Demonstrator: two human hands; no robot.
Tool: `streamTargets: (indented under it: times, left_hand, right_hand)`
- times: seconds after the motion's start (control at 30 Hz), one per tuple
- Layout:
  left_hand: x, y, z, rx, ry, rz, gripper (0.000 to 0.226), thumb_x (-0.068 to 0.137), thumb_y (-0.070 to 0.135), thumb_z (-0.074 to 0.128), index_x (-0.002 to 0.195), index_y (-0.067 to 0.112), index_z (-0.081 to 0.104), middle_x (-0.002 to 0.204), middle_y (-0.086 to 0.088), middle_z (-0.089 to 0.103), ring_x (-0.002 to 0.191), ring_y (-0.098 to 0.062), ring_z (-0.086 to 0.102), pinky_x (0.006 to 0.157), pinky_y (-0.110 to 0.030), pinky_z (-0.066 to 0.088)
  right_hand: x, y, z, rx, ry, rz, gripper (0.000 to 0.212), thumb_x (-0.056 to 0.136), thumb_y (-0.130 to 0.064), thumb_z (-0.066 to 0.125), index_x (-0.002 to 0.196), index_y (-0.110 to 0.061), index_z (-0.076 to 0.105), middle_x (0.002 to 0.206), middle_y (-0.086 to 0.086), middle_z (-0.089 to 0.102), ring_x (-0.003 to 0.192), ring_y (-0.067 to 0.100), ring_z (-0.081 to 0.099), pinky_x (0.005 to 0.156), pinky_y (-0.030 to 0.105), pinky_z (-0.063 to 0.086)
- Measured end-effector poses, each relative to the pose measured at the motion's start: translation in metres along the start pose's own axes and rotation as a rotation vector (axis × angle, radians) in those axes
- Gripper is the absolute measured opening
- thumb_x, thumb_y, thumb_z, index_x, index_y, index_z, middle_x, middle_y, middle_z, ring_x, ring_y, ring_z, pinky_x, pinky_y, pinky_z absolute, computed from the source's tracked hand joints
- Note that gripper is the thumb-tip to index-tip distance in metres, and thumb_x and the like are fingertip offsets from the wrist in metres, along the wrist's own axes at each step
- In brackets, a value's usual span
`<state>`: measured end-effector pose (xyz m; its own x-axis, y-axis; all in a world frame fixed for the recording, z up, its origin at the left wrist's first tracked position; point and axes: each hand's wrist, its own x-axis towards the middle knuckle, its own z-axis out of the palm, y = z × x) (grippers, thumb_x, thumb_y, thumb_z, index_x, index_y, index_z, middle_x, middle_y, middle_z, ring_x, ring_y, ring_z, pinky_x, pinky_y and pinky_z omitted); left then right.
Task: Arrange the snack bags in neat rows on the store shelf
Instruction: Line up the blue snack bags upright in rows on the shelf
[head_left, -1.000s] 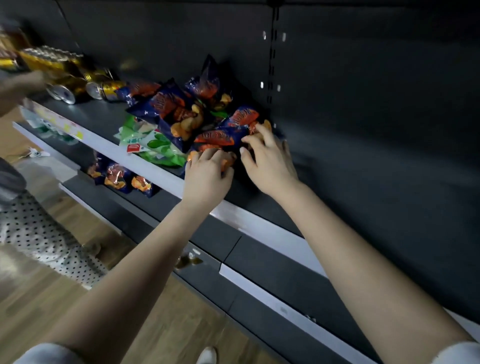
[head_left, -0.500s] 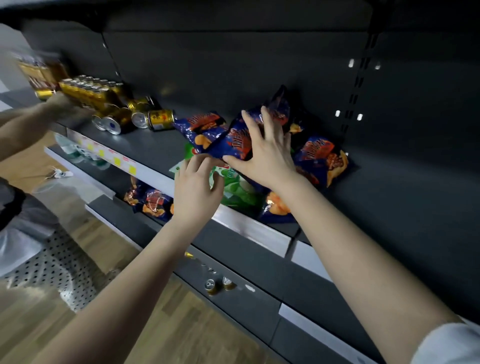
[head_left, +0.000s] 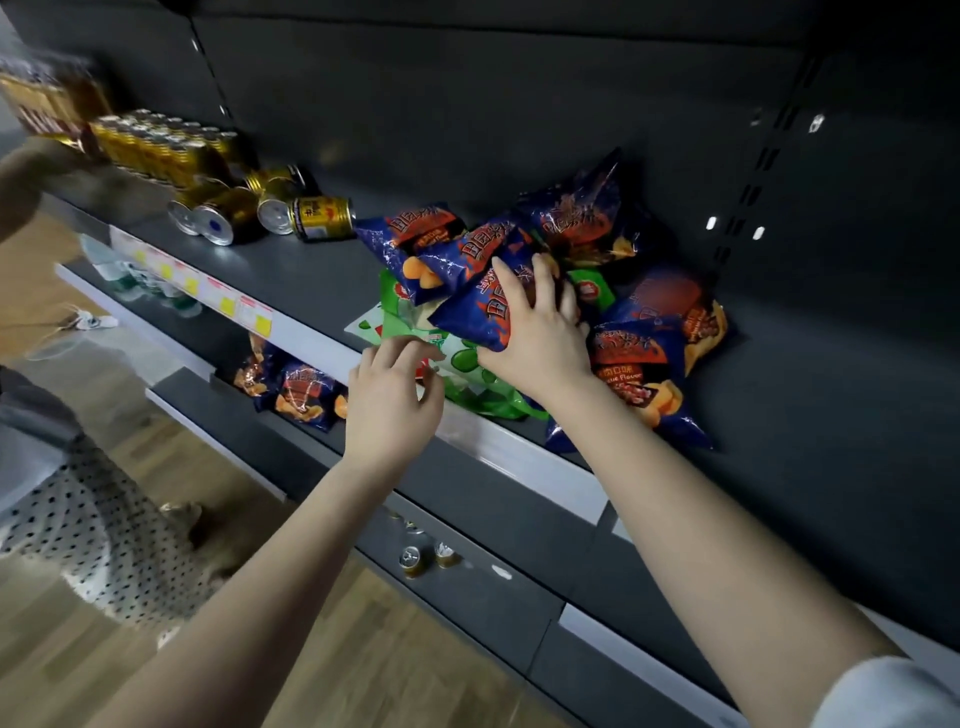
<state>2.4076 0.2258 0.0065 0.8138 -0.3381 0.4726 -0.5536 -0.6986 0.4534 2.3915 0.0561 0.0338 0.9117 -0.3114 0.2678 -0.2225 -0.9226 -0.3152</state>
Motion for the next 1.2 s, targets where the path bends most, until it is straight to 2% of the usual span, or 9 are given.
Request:
streamTargets:
  times: [0.17, 0.3, 0.43, 0.53, 0.63, 0.77, 0.9, 1.03, 1.2]
  left_hand:
    - [-0.009, 0.019, 0.011, -0.084, -0.008, -0.042, 0.034, 0.080, 0.027, 0.039, 0.103, 0.018, 0.063, 0.120, -0.001, 0.057, 0.112, -0.027, 0.047, 0.092, -0.038, 0.036]
    - [-0.003, 0.046, 0.010, -0.128, 0.030, -0.013, 0.035, 0.084, 0.028, 0.038, 0.105, 0.013, 0.061, 0.115, -0.004, 0.058, 0.107, -0.027, 0.048, 0.089, -0.035, 0.034]
    - [0.000, 0.101, 0.002, -0.504, 0.109, -0.021, 0.030, 0.091, 0.038, 0.037, 0.096, 0.013, 0.053, 0.095, 0.000, 0.060, 0.093, -0.017, 0.055, 0.081, -0.033, 0.044]
    - [-0.010, 0.152, 0.006, -0.853, -0.088, 0.065, 0.009, 0.089, 0.039, 0.045, 0.095, 0.031, 0.044, 0.097, 0.013, 0.060, 0.091, 0.002, 0.057, 0.080, -0.018, 0.043]
    - [-0.024, 0.200, 0.022, -1.058, -0.277, 0.101, 0.034, 0.082, 0.042, 0.056, 0.112, 0.031, 0.042, 0.113, 0.015, 0.058, 0.106, 0.002, 0.057, 0.091, -0.018, 0.043]
    - [-0.038, 0.257, 0.045, -1.131, -0.288, 0.042, 0.034, 0.092, 0.014, 0.057, 0.124, 0.013, 0.046, 0.111, 0.011, 0.060, 0.100, 0.008, 0.058, 0.086, -0.007, 0.043]
    - [-0.050, 0.302, 0.062, -1.248, -0.387, -0.068, 0.029, 0.094, 0.015, 0.051, 0.123, 0.012, 0.049, 0.107, 0.008, 0.061, 0.097, 0.001, 0.058, 0.081, -0.009, 0.047]
    - [-0.068, 0.343, 0.087, -1.270, -0.541, -0.065, 0.028, 0.093, 0.014, 0.047, 0.121, 0.016, 0.046, 0.106, 0.009, 0.060, 0.095, 0.002, 0.057, 0.073, -0.005, 0.045]
    - [-0.107, 0.395, 0.115, -1.201, -0.799, 0.018, 0.026, 0.090, 0.017, 0.052, 0.116, 0.016, 0.055, 0.103, 0.004, 0.066, 0.090, -0.008, 0.062, 0.073, -0.016, 0.048]
  right_hand:
    - [-0.012, 0.004, -0.021, 0.257, 0.193, -0.047, 0.097, 0.073, -0.031, 0.075, 0.149, -0.034, 0.015, 0.153, 0.006, 0.017, 0.133, 0.035, 0.031, 0.100, 0.053, 0.041]
    - [-0.037, 0.006, -0.048, 0.371, 0.370, -0.131, 0.097, 0.068, -0.028, 0.079, 0.148, -0.026, 0.025, 0.149, 0.009, 0.025, 0.132, 0.032, 0.035, 0.103, 0.045, 0.041]
    - [-0.058, 0.027, -0.076, 0.279, 0.496, -0.105, 0.093, 0.066, -0.028, 0.077, 0.146, -0.025, 0.031, 0.148, 0.010, 0.029, 0.127, 0.036, 0.040, 0.096, 0.051, 0.044]
    - [-0.078, 0.057, -0.097, 0.280, 0.539, -0.022, 0.091, 0.066, -0.024, 0.075, 0.146, -0.025, 0.031, 0.148, 0.011, 0.029, 0.128, 0.036, 0.038, 0.095, 0.053, 0.044]
    - [-0.109, 0.090, -0.113, 0.247, 0.574, 0.031, 0.088, 0.069, -0.021, 0.072, 0.146, -0.022, 0.031, 0.148, 0.014, 0.028, 0.128, 0.038, 0.038, 0.095, 0.055, 0.043]
    - [-0.158, 0.134, -0.130, 0.136, 0.499, 0.074, 0.091, 0.068, -0.043, 0.061, 0.149, -0.024, 0.022, 0.153, 0.011, 0.021, 0.130, 0.037, 0.035, 0.098, 0.055, 0.040]
    - [-0.207, 0.183, -0.150, -0.011, 0.507, 0.163, 0.093, 0.068, -0.062, 0.056, 0.148, -0.028, 0.023, 0.155, 0.004, 0.019, 0.132, 0.032, 0.033, 0.097, 0.053, 0.038]
    - [-0.252, 0.220, -0.166, 0.038, 0.540, 0.303, 0.096, 0.069, -0.066, 0.062, 0.148, -0.029, 0.021, 0.157, 0.004, 0.015, 0.137, 0.029, 0.027, 0.104, 0.052, 0.030]
    - [-0.303, 0.253, -0.175, 0.077, 0.529, 0.512, 0.106, 0.069, -0.061, 0.070, 0.150, -0.031, 0.009, 0.158, 0.002, 0.003, 0.138, 0.030, 0.029, 0.106, 0.051, 0.035]
